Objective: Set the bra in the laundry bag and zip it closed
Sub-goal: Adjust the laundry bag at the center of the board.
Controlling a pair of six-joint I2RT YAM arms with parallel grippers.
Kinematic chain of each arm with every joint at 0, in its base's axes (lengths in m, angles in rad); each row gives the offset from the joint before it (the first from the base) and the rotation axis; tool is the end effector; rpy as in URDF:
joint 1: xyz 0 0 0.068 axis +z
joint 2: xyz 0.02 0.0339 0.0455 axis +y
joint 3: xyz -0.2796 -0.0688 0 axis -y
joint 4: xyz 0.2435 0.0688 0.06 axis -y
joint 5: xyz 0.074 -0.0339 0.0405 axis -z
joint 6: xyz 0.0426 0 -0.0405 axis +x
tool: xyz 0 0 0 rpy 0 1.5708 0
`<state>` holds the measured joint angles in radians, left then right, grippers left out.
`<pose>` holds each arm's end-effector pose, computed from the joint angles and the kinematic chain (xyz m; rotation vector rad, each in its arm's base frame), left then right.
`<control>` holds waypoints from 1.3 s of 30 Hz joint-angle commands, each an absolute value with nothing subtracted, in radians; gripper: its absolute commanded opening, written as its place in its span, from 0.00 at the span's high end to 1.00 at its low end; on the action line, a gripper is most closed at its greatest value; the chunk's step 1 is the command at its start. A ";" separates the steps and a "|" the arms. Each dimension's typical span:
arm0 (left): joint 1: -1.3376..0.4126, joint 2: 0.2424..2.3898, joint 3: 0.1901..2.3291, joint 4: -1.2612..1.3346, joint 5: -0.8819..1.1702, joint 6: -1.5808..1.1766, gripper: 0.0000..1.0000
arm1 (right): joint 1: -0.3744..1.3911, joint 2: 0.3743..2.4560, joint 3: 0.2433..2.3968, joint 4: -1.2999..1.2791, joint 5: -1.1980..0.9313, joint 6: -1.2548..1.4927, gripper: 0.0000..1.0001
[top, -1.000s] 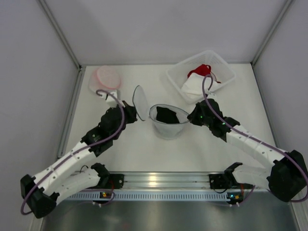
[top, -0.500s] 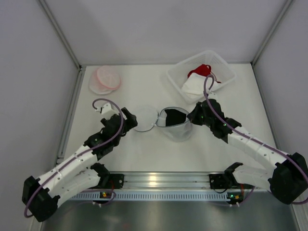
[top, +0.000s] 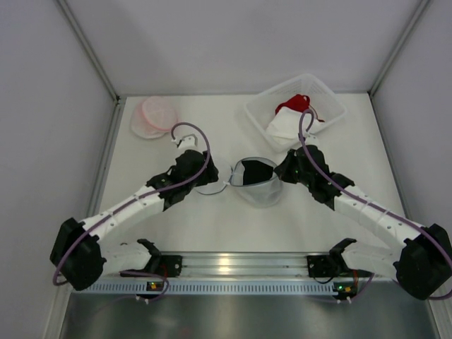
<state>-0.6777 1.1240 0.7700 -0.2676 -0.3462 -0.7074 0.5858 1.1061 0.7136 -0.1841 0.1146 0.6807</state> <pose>0.1969 -0.1399 0.2711 -0.2273 2.1689 -0.4202 0.2028 0.1287 0.2623 0.1732 2.2003 0.6063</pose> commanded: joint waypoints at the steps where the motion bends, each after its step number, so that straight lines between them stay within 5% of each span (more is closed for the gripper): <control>1: -0.683 1.192 0.787 -0.123 -0.272 -0.672 0.32 | 0.581 1.080 0.727 -0.152 0.120 0.673 1.00; 8: -0.683 1.373 0.824 -0.061 -0.209 -0.727 0.33 | 0.581 1.074 0.727 -0.166 0.133 0.676 1.00; 17: -0.683 1.382 0.721 0.090 -0.186 -0.798 0.52 | 0.583 1.068 0.729 -0.172 0.146 0.672 1.00; 32: -0.681 1.469 0.713 0.097 -0.178 -0.819 0.58 | 0.583 1.063 0.730 -0.178 0.156 0.673 1.00; 39: -0.683 1.467 0.710 0.123 -0.137 -0.798 0.92 | 0.583 1.065 0.733 -0.176 0.160 0.678 1.00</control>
<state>-0.6807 1.4754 0.7151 0.0528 -0.1574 -0.8089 0.5858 1.0821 0.7136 -0.1917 0.1360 0.6807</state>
